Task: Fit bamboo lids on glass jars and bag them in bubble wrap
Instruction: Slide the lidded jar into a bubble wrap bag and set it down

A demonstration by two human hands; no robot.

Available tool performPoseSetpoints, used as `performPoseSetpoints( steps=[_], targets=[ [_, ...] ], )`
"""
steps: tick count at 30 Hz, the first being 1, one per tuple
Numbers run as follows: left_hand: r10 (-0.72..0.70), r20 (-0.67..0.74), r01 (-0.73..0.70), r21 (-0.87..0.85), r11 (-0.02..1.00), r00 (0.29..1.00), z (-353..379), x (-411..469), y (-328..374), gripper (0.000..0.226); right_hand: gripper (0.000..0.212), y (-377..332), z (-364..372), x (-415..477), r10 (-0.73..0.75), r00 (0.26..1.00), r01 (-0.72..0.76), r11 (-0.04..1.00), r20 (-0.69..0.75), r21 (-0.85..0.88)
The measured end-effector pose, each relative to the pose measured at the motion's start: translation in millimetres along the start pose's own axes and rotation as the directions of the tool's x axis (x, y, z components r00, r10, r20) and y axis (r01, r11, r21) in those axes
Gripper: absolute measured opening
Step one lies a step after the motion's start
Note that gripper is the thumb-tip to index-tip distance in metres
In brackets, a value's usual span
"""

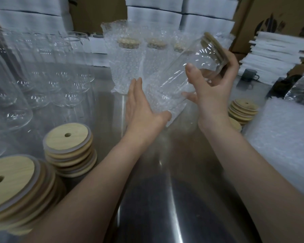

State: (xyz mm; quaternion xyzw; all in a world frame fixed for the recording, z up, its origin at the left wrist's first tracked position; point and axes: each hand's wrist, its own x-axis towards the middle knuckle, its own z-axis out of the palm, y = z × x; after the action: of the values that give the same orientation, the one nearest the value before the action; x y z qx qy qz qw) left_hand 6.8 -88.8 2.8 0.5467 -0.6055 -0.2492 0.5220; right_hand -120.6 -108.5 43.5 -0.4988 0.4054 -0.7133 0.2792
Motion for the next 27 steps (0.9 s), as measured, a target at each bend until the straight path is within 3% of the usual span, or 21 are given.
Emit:
performPoseSetpoints(
  steps=[3,7,12,27],
  targets=[
    [0.018,0.013,-0.021,0.225,0.974,1.000,8.7,-2.0,-6.1,0.130,0.079,0.5,1.6,-1.5,0.017,1.000,-0.017,1.000,-0.024,-0.010],
    [0.134,-0.055,-0.114,0.281,0.953,0.989,9.4,-0.7,-11.9,0.119,0.075,0.4,5.1,-3.0,-0.001,1.000,0.001,1.000,-0.005,-0.030],
    [0.202,-0.099,-0.176,0.217,0.960,0.974,7.8,-0.4,-9.7,0.101,0.076,1.5,6.2,-5.9,-0.053,0.997,0.056,0.998,0.059,-0.035],
    [0.218,-0.244,-0.225,-0.002,0.974,0.945,0.4,-2.3,0.9,0.093,0.074,0.1,12.7,-17.9,-0.188,0.942,0.222,0.971,0.279,-0.094]
  ],
)
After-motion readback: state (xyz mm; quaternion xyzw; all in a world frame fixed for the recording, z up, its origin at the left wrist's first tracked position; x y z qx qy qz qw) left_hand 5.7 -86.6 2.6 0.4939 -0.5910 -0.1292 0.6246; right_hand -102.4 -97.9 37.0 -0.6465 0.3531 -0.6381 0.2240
